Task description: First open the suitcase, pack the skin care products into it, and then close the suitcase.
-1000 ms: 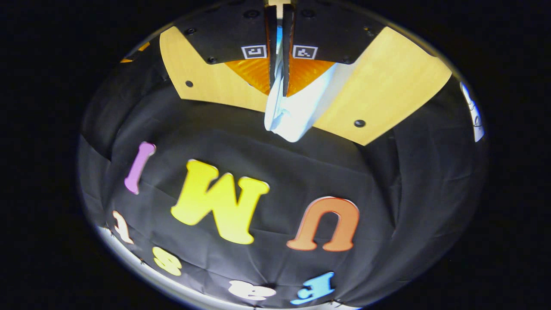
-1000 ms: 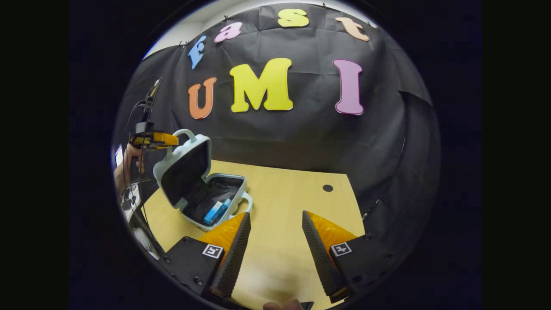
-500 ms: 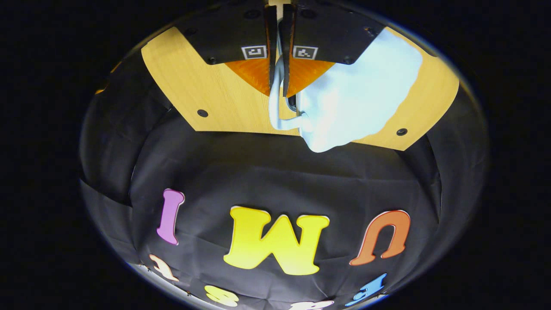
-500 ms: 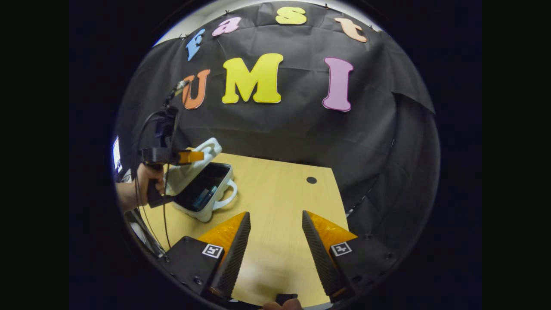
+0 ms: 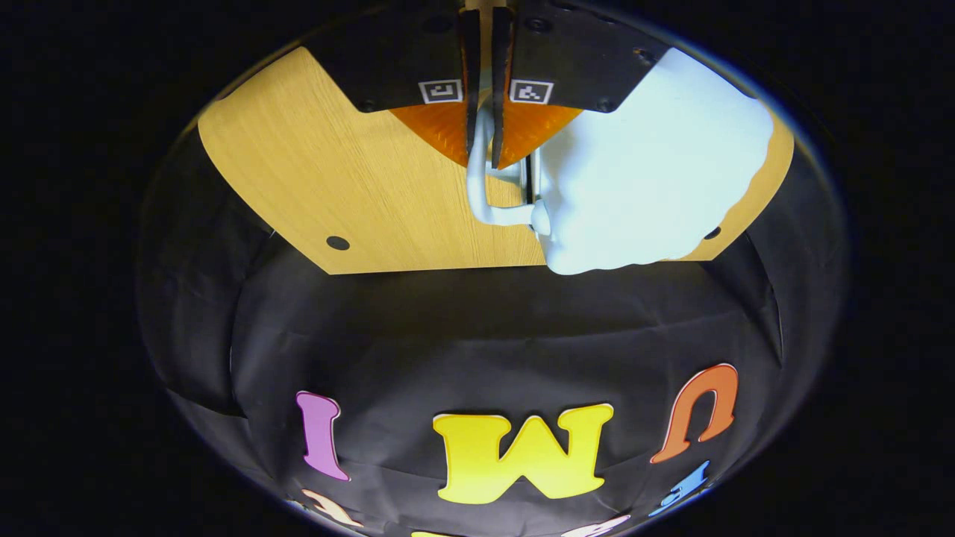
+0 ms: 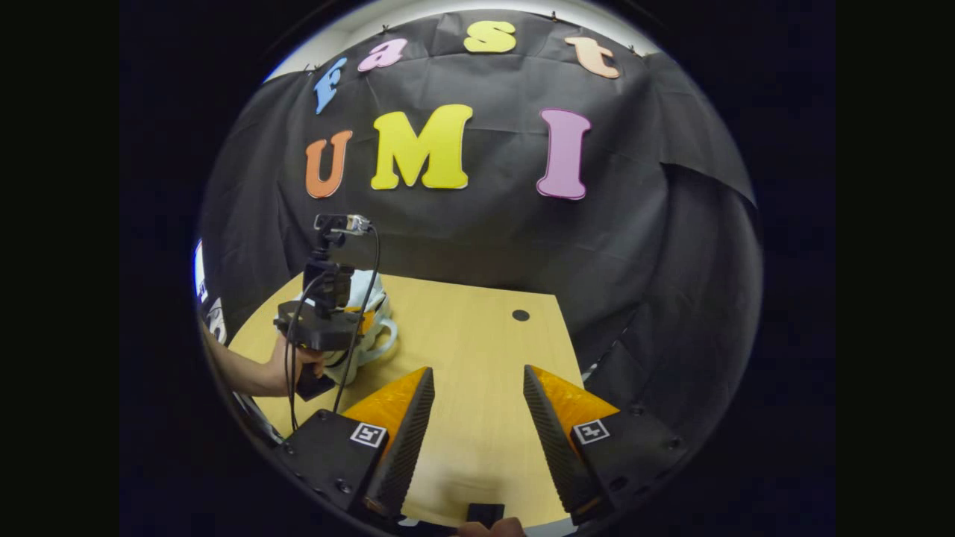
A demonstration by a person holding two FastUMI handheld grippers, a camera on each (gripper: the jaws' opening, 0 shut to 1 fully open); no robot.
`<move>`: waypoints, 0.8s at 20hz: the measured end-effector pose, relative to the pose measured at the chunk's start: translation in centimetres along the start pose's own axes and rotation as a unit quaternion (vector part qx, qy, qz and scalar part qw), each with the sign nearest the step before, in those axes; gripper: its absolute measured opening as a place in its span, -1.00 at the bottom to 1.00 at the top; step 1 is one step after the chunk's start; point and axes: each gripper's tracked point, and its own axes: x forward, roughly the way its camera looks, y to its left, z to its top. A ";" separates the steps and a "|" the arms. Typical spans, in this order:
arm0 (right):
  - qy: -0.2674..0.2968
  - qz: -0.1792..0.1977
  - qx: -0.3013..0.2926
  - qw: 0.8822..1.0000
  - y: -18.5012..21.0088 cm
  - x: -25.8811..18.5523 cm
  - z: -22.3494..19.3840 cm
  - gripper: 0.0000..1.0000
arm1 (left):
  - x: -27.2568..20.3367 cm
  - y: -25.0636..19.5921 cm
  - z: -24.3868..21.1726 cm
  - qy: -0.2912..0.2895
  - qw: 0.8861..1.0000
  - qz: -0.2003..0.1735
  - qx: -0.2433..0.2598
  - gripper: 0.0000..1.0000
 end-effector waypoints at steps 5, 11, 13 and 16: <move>0.002 -0.010 0.007 1.000 -0.7 -0.3 -0.3 0.45 | 0.9 -1.7 -1.2 0.008 1.000 0.002 0.021 -0.71; -0.026 -0.017 0.009 0.999 -0.7 0.2 1.1 0.45 | -0.9 -3.7 2.1 -0.044 0.998 -0.028 0.019 0.55; -0.061 -0.022 0.017 0.998 -0.1 0.9 3.3 0.45 | -3.3 -3.7 5.7 -0.079 0.996 -0.031 0.006 0.97; -0.114 -0.012 0.030 0.993 1.6 1.7 7.3 0.46 | -7.6 -3.5 11.1 -0.141 0.990 -0.024 -0.017 0.96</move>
